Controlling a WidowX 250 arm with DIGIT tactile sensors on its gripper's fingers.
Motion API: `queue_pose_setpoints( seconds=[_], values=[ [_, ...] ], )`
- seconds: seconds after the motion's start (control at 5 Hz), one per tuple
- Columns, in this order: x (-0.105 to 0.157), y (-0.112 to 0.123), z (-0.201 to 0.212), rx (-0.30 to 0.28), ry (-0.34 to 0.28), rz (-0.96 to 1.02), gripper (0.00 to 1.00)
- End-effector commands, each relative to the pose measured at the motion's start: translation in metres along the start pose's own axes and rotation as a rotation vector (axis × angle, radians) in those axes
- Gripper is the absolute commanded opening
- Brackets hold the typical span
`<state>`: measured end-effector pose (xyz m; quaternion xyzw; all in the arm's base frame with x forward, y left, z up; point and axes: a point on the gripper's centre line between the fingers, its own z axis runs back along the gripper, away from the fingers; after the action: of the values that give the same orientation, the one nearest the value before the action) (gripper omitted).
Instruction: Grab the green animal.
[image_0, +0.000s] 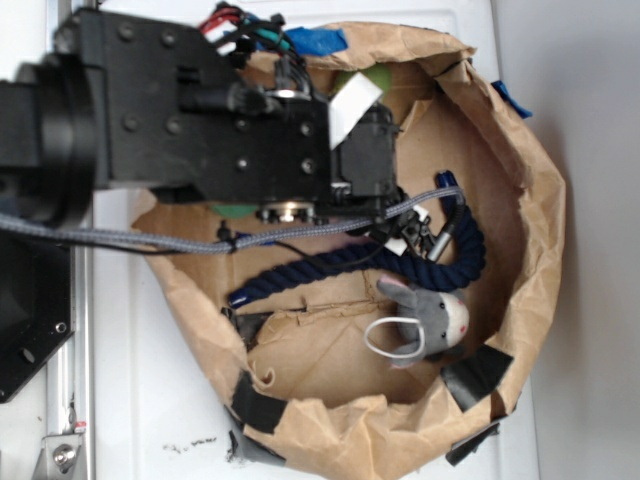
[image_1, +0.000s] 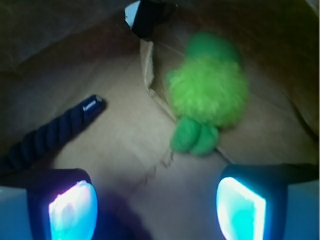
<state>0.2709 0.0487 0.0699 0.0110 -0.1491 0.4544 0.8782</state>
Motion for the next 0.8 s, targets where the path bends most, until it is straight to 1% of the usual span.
queue_pose_setpoints(
  seconds=[0.0, 0.2, 0.4, 0.6],
  values=[
    [0.021, 0.027, -0.002, -0.006, -0.082, 0.025, 1.0],
    [0.032, 0.033, 0.0, -0.019, -0.082, 0.052, 1.0],
    [0.036, 0.036, -0.001, -0.015, -0.098, 0.065, 1.0],
    [0.042, 0.036, -0.018, -0.05, -0.127, 0.003, 1.0]
  ],
)
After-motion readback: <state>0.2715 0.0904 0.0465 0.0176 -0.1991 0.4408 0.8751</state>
